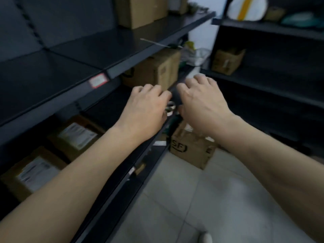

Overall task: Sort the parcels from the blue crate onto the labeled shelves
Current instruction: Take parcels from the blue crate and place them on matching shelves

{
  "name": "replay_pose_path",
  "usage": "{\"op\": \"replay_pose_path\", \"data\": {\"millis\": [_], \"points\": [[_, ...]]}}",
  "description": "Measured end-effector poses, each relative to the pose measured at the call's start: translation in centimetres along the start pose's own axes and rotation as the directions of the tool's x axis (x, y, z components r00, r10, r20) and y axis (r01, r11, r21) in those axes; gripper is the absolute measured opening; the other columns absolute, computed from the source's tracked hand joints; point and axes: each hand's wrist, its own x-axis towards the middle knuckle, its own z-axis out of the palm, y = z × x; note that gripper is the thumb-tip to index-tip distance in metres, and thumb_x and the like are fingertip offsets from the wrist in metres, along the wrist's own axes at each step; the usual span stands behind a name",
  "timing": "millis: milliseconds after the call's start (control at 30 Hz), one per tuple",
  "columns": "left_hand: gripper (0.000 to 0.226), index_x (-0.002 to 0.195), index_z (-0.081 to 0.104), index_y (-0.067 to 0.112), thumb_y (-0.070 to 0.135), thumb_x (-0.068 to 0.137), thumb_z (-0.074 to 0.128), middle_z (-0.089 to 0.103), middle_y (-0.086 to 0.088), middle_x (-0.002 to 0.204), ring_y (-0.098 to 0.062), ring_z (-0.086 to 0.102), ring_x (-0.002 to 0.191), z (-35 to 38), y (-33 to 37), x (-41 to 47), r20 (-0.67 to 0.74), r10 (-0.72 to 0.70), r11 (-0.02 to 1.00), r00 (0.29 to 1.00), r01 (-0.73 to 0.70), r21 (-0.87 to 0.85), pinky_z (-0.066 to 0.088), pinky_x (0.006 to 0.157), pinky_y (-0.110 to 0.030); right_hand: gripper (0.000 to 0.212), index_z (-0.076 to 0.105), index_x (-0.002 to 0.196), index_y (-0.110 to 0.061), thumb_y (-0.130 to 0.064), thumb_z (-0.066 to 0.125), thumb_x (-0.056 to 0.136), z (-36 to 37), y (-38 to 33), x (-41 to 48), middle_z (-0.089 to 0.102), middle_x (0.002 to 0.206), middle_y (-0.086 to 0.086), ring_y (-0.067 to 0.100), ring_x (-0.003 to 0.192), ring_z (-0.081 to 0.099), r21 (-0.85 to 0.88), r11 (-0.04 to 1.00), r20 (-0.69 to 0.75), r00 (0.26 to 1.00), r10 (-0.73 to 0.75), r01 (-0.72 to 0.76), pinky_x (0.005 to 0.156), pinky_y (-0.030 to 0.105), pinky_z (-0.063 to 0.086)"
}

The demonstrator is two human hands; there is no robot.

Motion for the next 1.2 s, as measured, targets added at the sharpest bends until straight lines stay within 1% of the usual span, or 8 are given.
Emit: {"op": "replay_pose_path", "data": {"millis": [233,400,533,633,800,933,1033,1200], "points": [[0.027,0.112,0.061,0.011,0.016,0.087,0.052,0.063,-0.011,0.110,-0.032,0.054,0.108,0.6,14.7,10.4,-0.155,0.313,0.950,0.937,-0.313,0.024,0.035,0.095,-0.043,0.030,0.052,0.117,-0.009,-0.025,0.052,0.092,-0.8,15.2,-9.6,0.059,0.116,0.014,0.034,0.110,0.050,-0.153,0.936,-0.015,0.947,0.320,-0.318,0.089,0.042,0.041],[0.027,0.111,0.063,0.007,0.011,0.085,0.055,0.064,-0.013,0.107,-0.033,0.056,0.105,1.7,28.5,17.3,-0.288,0.466,0.862,0.837,-0.502,-0.065,0.037,0.095,-0.044,0.026,0.052,0.111,-0.008,-0.025,0.052,0.092,-1.0,26.9,-18.3,0.059,0.111,0.014,0.034,0.106,0.051,-0.262,0.810,-0.006,0.840,0.542,-0.524,0.089,0.042,0.040],[0.025,0.109,0.065,0.006,0.010,0.084,0.059,0.066,-0.014,0.104,-0.033,0.058,0.102,2.4,40.0,21.1,-0.380,0.554,0.745,0.740,-0.645,-0.169,0.040,0.092,-0.046,0.032,0.051,0.118,-0.009,-0.027,0.053,0.092,-1.1,34.4,-25.6,0.058,0.117,0.014,0.033,0.112,0.050,-0.315,0.691,0.015,0.725,0.689,-0.651,0.094,0.042,0.039],[0.027,0.112,0.064,0.006,0.011,0.086,0.058,0.065,-0.013,0.109,-0.032,0.056,0.107,2.7,48.2,23.1,-0.404,0.630,0.635,0.663,-0.740,-0.223,0.039,0.094,-0.045,0.037,0.051,0.121,-0.010,-0.030,0.056,0.090,-1.5,39.2,-31.5,0.057,0.120,0.014,0.034,0.115,0.048,-0.357,0.564,0.023,0.597,0.802,-0.744,0.095,0.043,0.039],[0.030,0.116,0.062,0.008,0.017,0.088,0.056,0.063,-0.011,0.115,-0.030,0.053,0.112,3.7,60.8,25.5,-0.436,0.740,0.426,0.512,-0.859,-0.284,0.038,0.095,-0.043,0.036,0.051,0.119,-0.007,-0.027,0.058,0.089,-1.8,45.3,-41.0,0.055,0.121,0.017,0.037,0.116,0.046,-0.375,0.287,0.057,0.287,0.956,-0.882,0.095,0.044,0.037],[0.027,0.115,0.062,0.011,0.020,0.090,0.056,0.062,-0.008,0.116,-0.027,0.052,0.113,5.7,70.1,26.5,-0.410,0.816,0.237,0.408,-0.883,-0.406,0.039,0.095,-0.042,0.035,0.050,0.120,-0.010,-0.025,0.057,0.089,-0.7,48.3,-47.6,0.054,0.123,0.014,0.034,0.118,0.046,-0.384,0.143,0.095,0.114,0.989,-0.912,0.096,0.042,0.036],[0.026,0.115,0.060,0.014,0.021,0.091,0.053,0.061,-0.004,0.115,-0.025,0.051,0.112,7.3,76.6,27.3,-0.407,0.857,0.119,0.315,-0.891,-0.439,0.039,0.094,-0.040,0.038,0.051,0.125,-0.009,-0.026,0.055,0.091,-0.6,50.6,-52.0,0.054,0.127,0.014,0.034,0.118,0.047,-0.414,-0.013,0.061,-0.042,0.997,-0.910,0.095,0.041,0.039],[0.027,0.117,0.060,0.014,0.022,0.091,0.054,0.061,-0.005,0.117,-0.026,0.051,0.112,9.1,86.4,28.2,-0.397,0.897,-0.011,0.196,-0.887,-0.462,0.037,0.093,-0.039,0.044,0.049,0.132,-0.010,-0.028,0.056,0.092,-0.4,54.5,-58.4,0.056,0.127,0.015,0.035,0.116,0.048,-0.392,-0.246,0.006,-0.270,0.963,-0.886,0.093,0.043,0.042]]}}
